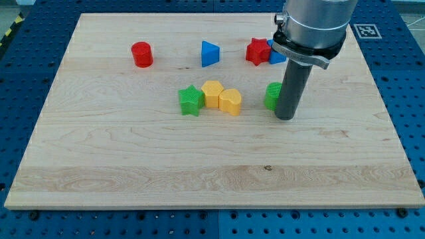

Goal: Move the green circle to the yellow heart

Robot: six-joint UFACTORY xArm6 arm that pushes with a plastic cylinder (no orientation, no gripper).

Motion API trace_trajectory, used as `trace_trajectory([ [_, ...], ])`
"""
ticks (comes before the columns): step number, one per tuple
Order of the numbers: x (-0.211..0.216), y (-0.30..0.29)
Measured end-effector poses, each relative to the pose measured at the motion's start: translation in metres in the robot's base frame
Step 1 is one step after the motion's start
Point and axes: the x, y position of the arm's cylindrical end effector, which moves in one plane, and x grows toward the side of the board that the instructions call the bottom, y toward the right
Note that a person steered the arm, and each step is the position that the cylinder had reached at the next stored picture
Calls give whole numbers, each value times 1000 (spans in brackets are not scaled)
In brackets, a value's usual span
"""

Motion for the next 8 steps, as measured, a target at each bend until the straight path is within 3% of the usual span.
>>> trace_trajectory([
  [1, 0, -1],
  [3, 0, 63],
  [4, -1, 57],
  [5, -12, 14],
  [8, -24, 13],
])
